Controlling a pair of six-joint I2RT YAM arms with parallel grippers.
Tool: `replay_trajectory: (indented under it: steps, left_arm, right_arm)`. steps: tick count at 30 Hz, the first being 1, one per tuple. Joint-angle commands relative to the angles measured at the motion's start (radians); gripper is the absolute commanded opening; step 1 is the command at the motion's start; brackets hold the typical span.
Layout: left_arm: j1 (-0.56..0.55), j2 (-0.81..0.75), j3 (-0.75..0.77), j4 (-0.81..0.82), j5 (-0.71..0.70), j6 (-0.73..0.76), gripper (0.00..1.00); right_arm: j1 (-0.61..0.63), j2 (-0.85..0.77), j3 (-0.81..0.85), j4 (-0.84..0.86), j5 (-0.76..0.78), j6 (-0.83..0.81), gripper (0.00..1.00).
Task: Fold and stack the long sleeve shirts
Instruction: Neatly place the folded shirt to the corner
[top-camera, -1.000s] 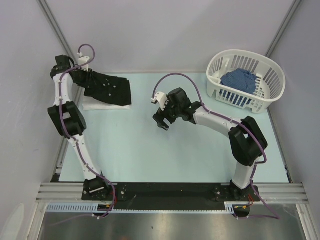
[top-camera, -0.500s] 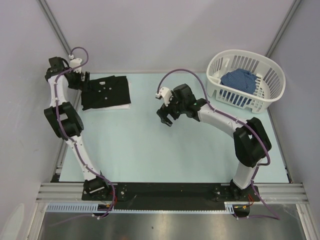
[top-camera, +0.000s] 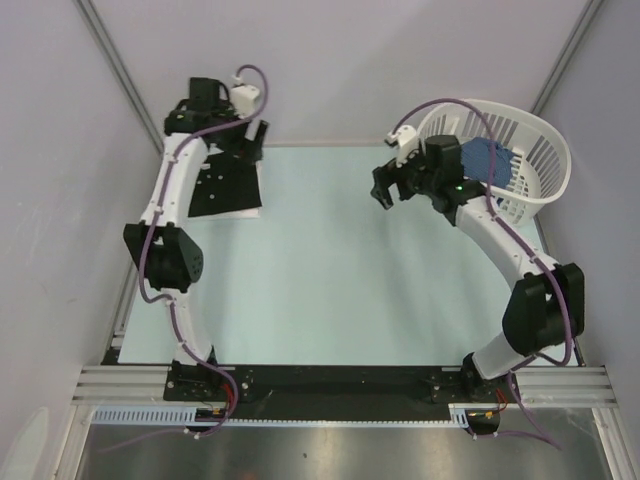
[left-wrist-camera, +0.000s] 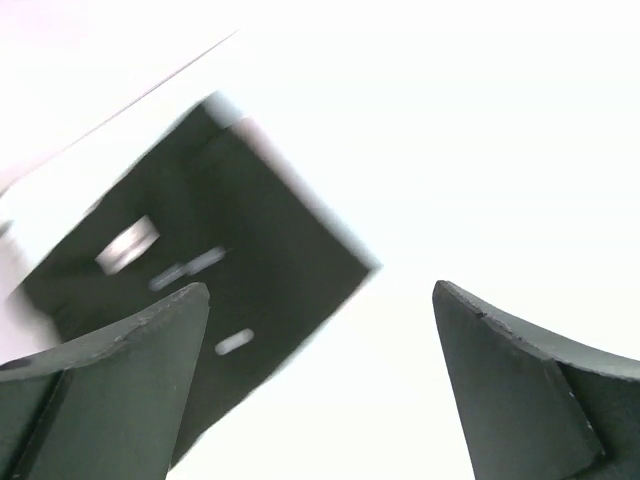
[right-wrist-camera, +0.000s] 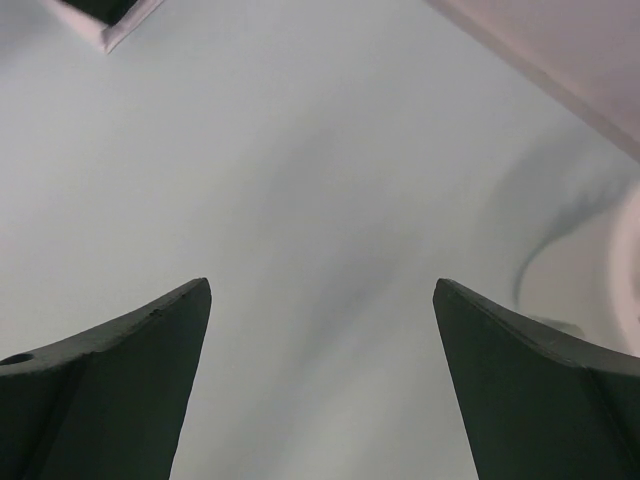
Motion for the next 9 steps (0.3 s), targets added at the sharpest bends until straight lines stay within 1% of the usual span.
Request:
replay_trajectory:
  steps: [1,2,4,5,6,9]
  left_arm:
    - [-0.13,-0.079,-0.023,-0.049,0.012,-0.118,0.99]
    - [-0.162,-0.084,-0.038,-0.046,0.024,-0.151,0.99]
    - [-0.179,-0.089,-0.058,-0.032,0.039,-0.2,1.0]
    - [-0.179,-0.093,-0.081,-0.022,0.078,-0.216,0.99]
    - [-0.179,-0.099,-0.089,-0.01,0.082,-0.23,1.0]
    - [-0.179,-0.098,-0.063,0.015,0.049,-0.254,0.99]
  right_arm:
    - [-0.144,-0.114,-0.07,0.026,-0.064,0.103,1.0]
    - [-0.164,-0.147,-0.086,0.015,-0.07,0.112,1.0]
    - [-0.213,-0.181,-0.132,0.006,-0.082,0.122,1.0]
    - [-0.224,-0.21,-0.143,0.005,-0.082,0.125,1.0]
    - [-0.236,-0.226,-0.156,0.005,-0.085,0.129,1.0]
    - [-0.287,-0.255,-0.171,0.014,-0.102,0.165,1.0]
